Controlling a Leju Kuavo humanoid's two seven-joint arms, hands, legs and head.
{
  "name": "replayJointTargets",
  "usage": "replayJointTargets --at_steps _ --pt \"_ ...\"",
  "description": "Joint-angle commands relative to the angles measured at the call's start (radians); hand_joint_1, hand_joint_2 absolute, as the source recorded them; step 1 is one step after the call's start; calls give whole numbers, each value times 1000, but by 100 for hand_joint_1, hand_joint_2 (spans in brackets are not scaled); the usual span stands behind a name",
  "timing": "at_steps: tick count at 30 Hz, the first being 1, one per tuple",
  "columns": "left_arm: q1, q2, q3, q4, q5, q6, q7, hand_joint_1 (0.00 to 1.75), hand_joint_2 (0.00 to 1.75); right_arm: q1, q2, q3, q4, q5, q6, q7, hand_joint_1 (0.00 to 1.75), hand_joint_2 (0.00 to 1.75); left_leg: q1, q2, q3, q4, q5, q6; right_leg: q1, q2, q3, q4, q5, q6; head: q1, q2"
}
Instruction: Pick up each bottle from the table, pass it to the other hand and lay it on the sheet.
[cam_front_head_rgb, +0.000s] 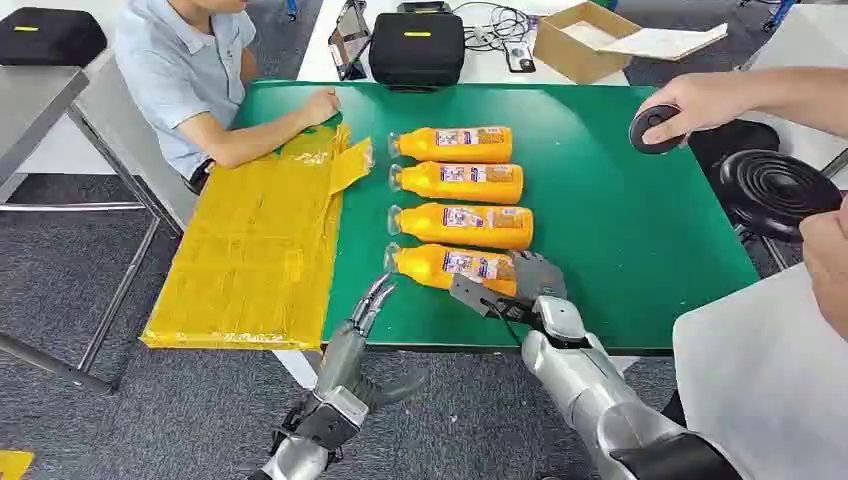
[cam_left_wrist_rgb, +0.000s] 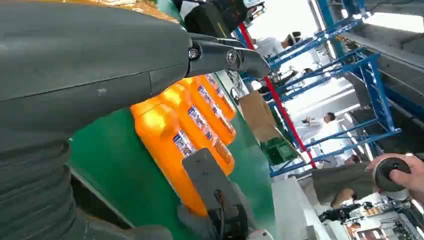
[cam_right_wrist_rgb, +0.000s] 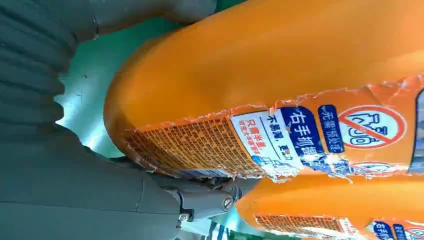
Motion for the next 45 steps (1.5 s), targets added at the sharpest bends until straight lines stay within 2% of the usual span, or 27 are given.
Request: replayJointTargets --at_steps 1,7,10,13,16,18,21,26,30,33,35,36,39,45 --pt "-41 9 -8 69 12 1 -2 0 175 22 -5 -56 95 -27 -12 -19 175 175 1 -2 3 -1 0 -1 1 -2 4 -2 0 -1 0 0" --pt "-41 9 -8 69 12 1 -2 0 175 22 -5 -56 95 -27 -12 -19 175 175 2 -3 3 -1 0 -1 2 -3 5 -2 0 -2 0 0" --pt "-36 11 -7 59 15 6 -5 0 175 32 0 -67 84 -37 -58 -60 175 175 1 -2 3 -1 0 -1 1 -2 4 -2 0 -2 0 0" --pt "-26 13 -1 49 19 15 -9 0 175 51 18 -129 71 -108 -110 -157 175 175 2 -2 4 -2 0 -1 2 -2 5 -3 0 -2 0 0" --pt "-2 -26 59 19 88 51 -6 0 175 73 39 -203 36 -204 -151 -273 175 175 2 0 3 -1 0 -2 2 0 4 -3 0 -3 0 0" --pt "26 -70 137 -32 229 47 43 0 175 107 55 -253 -22 -283 -201 -384 175 175 2 2 3 -1 -1 -2 2 1 4 -2 0 -3 0 0" --pt "58 -93 224 -95 406 46 140 0 175 181 82 -296 -166 -397 -230 -488 175 175 2 2 2 0 -1 -2 2 1 2 -1 0 -3 0 0" --pt "84 -70 278 -115 638 -8 243 0 175 331 94 -255 -460 -560 -263 -520 175 175 3 2 1 0 -2 -2 3 2 1 -1 -1 -3 0 0" --pt "97 -33 227 -115 715 -104 273 0 175 404 87 -205 -591 -658 -290 -535 175 175 2 0 -2 0 -1 -1 2 0 -1 0 -1 -2 0 0" --pt "96 6 159 -116 720 -238 260 0 175 403 74 -137 -588 -679 -235 -530 175 175 1 1 -3 0 -1 -1 1 1 -3 0 -1 -1 0 0" --pt "96 5 154 -110 731 -274 262 0 175 393 73 -105 -568 -684 -209 -526 175 175 1 1 -3 -1 -1 -1 1 1 -3 0 0 -2 0 0" --pt "93 10 146 -108 772 -343 286 0 175 383 69 -70 -551 -681 -187 -533 175 175 1 1 -3 0 -1 -2 1 1 -2 0 -1 -2 0 0" --pt "88 12 144 -99 772 -406 279 0 175 369 67 61 -517 -633 -76 -537 175 175 1 2 -3 0 -1 -1 1 2 -3 0 0 -2 0 0" --pt "78 2 154 -94 755 -454 273 0 175 374 92 190 -503 -585 -41 -537 175 175 1 2 -2 -1 -1 -2 2 1 -2 0 -1 -2 0 0"
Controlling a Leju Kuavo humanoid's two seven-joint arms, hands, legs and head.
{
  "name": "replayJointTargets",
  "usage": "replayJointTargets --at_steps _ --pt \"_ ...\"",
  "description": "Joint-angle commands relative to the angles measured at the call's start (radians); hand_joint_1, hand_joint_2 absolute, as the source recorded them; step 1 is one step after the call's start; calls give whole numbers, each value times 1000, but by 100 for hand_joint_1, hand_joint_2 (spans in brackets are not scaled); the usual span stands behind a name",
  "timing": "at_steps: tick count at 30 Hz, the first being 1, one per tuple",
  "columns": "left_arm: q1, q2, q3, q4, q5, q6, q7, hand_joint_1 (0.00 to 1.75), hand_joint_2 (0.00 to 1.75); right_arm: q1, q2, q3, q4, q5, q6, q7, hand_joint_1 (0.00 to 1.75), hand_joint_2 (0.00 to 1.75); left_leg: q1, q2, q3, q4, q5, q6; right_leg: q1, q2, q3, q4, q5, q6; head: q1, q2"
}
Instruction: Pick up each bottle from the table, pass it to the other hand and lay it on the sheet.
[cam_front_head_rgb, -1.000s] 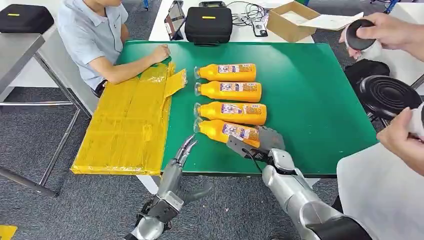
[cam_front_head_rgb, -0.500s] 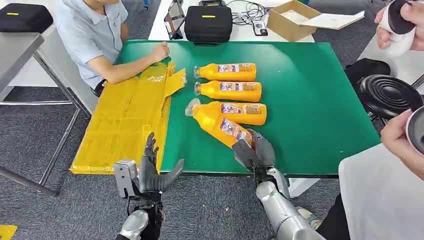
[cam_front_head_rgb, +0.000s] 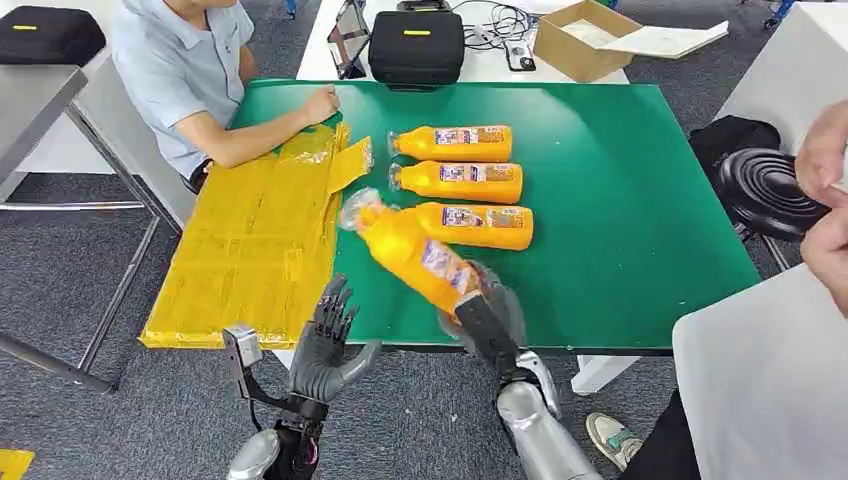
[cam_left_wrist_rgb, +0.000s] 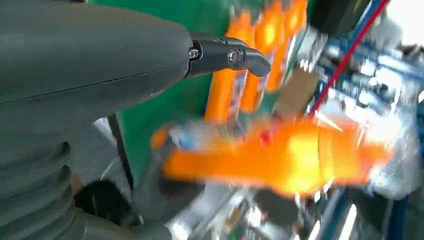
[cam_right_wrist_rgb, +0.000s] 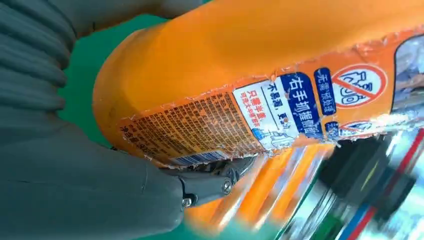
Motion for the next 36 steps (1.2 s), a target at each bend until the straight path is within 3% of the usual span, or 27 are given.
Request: replayJointTargets --at_steps 1,11,21,22,23,33,35,36 --pt "-29 33 -17 35 -18 -39 -5 0 175 -24 6 249 30 52 41 -2 175 175 2 2 4 -1 -2 -2 2 2 3 -1 -1 -3 0 0" --pt "-41 -16 59 50 9 101 4 0 175 28 15 324 -19 46 4 -17 175 175 2 -1 1 -1 -1 -1 1 -1 2 -1 -1 -2 0 0" --pt "-18 -57 94 -74 44 118 -62 0 175 14 39 431 57 3 107 -5 175 175 3 1 2 0 -2 -2 3 1 2 -1 -1 -3 0 0" --pt "-16 -54 91 -87 55 93 -66 47 175 7 38 446 68 -3 118 -2 175 175 3 1 1 0 -1 -1 2 0 1 0 -1 -2 0 0" --pt "-14 -51 89 -90 65 66 -69 173 175 3 36 446 70 -15 124 1 175 175 3 1 2 0 -2 -2 3 0 2 -1 -1 -3 0 0" --pt "-7 -43 91 -87 165 -95 -31 175 175 -6 30 449 96 -32 151 10 175 175 2 -2 1 -1 0 -1 2 -3 1 -1 -1 -2 0 0" --pt "-11 -38 84 -71 162 -136 -27 175 175 -3 31 447 96 -32 154 10 147 175 2 -1 1 -1 0 -1 1 -2 1 -1 -1 -1 0 0" --pt "-10 -38 83 -68 165 -145 -26 175 175 -3 31 446 95 -31 151 9 86 175 3 -2 2 -1 -1 -1 2 -3 3 -2 -1 -2 0 0"
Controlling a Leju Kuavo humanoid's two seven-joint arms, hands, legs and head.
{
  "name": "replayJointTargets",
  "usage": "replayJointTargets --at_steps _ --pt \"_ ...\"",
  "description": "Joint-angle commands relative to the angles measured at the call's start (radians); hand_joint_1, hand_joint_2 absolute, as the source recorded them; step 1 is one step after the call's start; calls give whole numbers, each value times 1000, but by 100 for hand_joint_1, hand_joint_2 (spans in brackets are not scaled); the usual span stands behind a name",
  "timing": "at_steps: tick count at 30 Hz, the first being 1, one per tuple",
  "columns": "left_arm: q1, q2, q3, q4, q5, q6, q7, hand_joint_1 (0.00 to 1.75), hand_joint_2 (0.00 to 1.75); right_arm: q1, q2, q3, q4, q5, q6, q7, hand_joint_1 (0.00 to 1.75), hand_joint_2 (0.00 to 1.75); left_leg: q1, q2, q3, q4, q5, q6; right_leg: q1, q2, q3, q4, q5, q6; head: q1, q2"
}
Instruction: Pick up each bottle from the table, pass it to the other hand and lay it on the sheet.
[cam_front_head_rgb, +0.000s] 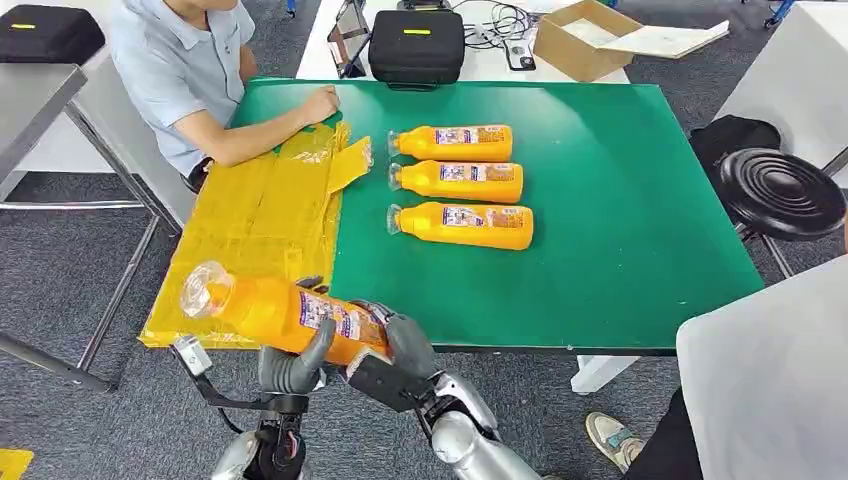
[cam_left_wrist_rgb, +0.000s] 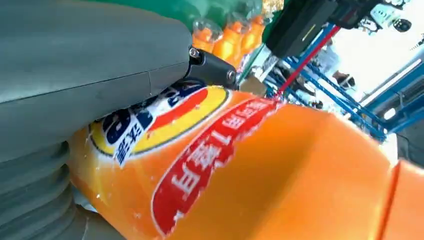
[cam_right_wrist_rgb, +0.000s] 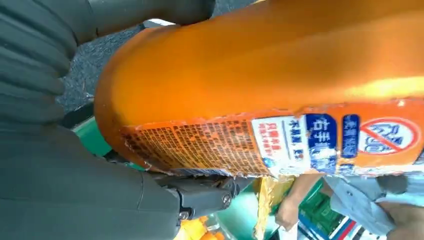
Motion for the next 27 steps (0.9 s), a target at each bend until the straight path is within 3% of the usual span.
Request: replayJointTargets --at_steps 1,2,5,6,12,15,20,24,27 --pt "-56 6 -21 35 16 -104 17 175 175 0 -18 70 87 5 33 4 23 175 1 -3 2 -1 0 -1 2 -3 4 -2 -1 -2 0 0" --pt "-55 10 -26 38 16 -123 17 175 175 5 -16 63 82 1 32 7 0 175 0 -2 2 -1 0 -1 0 -2 2 -1 -1 -1 0 0" --pt "-56 12 -28 47 48 -182 26 175 175 7 -13 54 74 -2 36 16 0 175 0 -2 2 -1 0 -1 0 -2 2 -1 -1 -1 0 0" --pt "-56 12 -28 47 48 -182 26 175 175 7 -13 54 74 -2 36 16 0 0 1 -3 3 -1 -1 -1 1 -3 4 -2 -1 -2 0 0" --pt "-67 14 -8 73 75 -206 50 175 175 14 -13 43 57 -7 34 6 0 0 1 -2 2 -1 0 -1 1 -3 2 -1 -1 -1 0 0" --pt "-96 19 39 128 -47 30 67 175 175 46 -30 29 0 9 -14 -24 0 0 2 -3 3 -1 0 -1 2 -4 4 -2 -1 -2 0 0" --pt "-143 33 77 178 -147 188 11 175 175 84 -53 23 -71 39 -80 -48 0 0 2 -3 2 -1 0 -1 2 -3 4 -2 -1 -2 0 0" --pt "-178 58 50 193 -545 603 -152 175 175 110 -76 13 -115 91 -188 -75 0 0 0 -3 1 -1 0 -1 1 -4 2 -1 -1 -2 0 0" --pt "-180 59 54 190 -546 603 -151 175 175 110 -81 11 -117 90 -186 -74 0 0 1 -2 1 -1 0 -1 1 -2 3 -1 -1 -2 0 0"
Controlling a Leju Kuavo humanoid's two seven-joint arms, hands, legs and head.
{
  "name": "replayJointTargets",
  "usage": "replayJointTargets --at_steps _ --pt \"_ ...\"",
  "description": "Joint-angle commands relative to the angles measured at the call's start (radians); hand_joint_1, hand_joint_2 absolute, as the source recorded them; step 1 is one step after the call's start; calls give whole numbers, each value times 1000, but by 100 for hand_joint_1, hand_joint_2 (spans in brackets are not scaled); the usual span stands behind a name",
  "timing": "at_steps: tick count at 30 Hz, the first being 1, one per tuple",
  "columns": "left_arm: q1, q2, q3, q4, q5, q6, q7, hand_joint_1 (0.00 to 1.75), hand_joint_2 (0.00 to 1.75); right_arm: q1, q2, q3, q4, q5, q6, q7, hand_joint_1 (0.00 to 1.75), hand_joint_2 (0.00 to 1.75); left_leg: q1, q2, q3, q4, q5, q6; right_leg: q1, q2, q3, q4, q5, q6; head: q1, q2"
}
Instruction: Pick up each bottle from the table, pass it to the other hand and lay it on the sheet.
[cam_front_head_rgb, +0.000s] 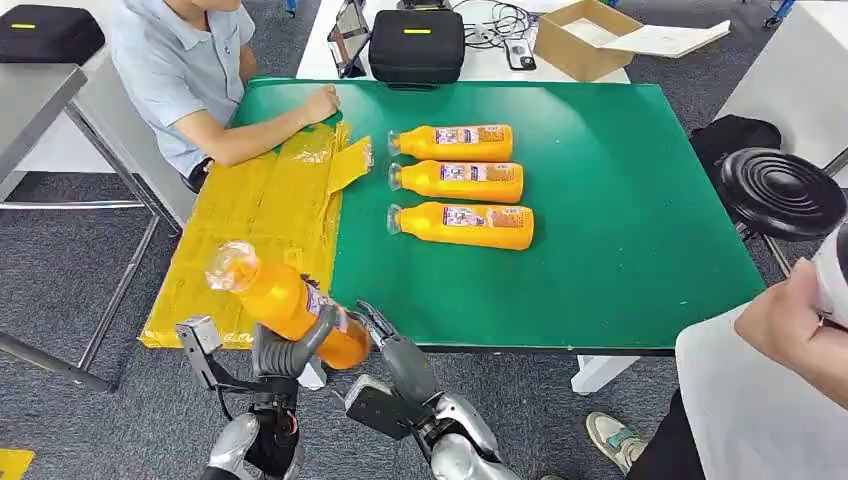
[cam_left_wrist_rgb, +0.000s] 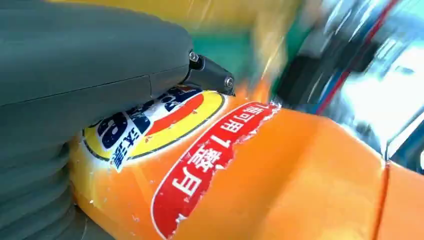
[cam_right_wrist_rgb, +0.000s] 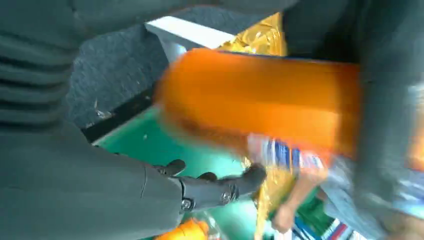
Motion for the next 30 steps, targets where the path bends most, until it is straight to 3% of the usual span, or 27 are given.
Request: replayJointTargets --at_steps 1,8,13,20,22,23,26,28,30 --pt "-91 40 5 98 -241 256 -95 175 175 23 -64 3 -63 34 -70 -17 0 0 1 -1 3 -1 -1 -1 1 -1 4 -2 -1 -2 0 0" --pt "-81 39 27 78 -256 277 -95 175 175 44 -78 -9 -106 68 -129 -27 0 0 1 -1 2 -1 0 -1 1 -2 3 -1 -1 -2 0 0" --pt "-99 54 15 64 -412 401 -138 175 175 62 -84 -26 -155 68 -141 -33 0 0 1 0 3 0 -1 -1 2 -1 3 -1 -1 -2 0 0" --pt "-99 54 15 64 -412 401 -138 175 175 62 -84 -26 -155 68 -141 -33 0 0 1 0 1 0 0 -1 1 0 2 -1 0 -1 0 0" --pt "-115 62 -7 92 -513 473 -153 175 175 61 -81 -21 -152 65 -129 -38 0 0 2 0 2 0 -1 -1 2 -1 3 -1 -1 -2 0 0" --pt "-134 26 77 148 -842 480 -129 175 175 57 -78 -17 -146 63 -117 -45 0 0 1 -1 2 0 0 -1 1 -2 3 -1 -1 -2 0 0" --pt "-195 -59 259 272 -1396 480 -99 175 175 46 -77 0 -134 57 -91 -65 0 0 1 0 3 -1 0 -1 2 -1 4 -2 0 -2 0 0" --pt "-292 -12 176 515 -1397 480 -1 175 175 43 -75 11 -141 50 -74 -72 0 0 1 -2 3 -1 0 -1 1 -2 4 -2 0 -2 0 0" --pt "-349 3 152 634 -1374 480 45 175 175 46 -74 24 -157 46 -57 -74 0 0 0 -4 4 -2 1 -1 0 -3 5 -2 0 -2 0 0"
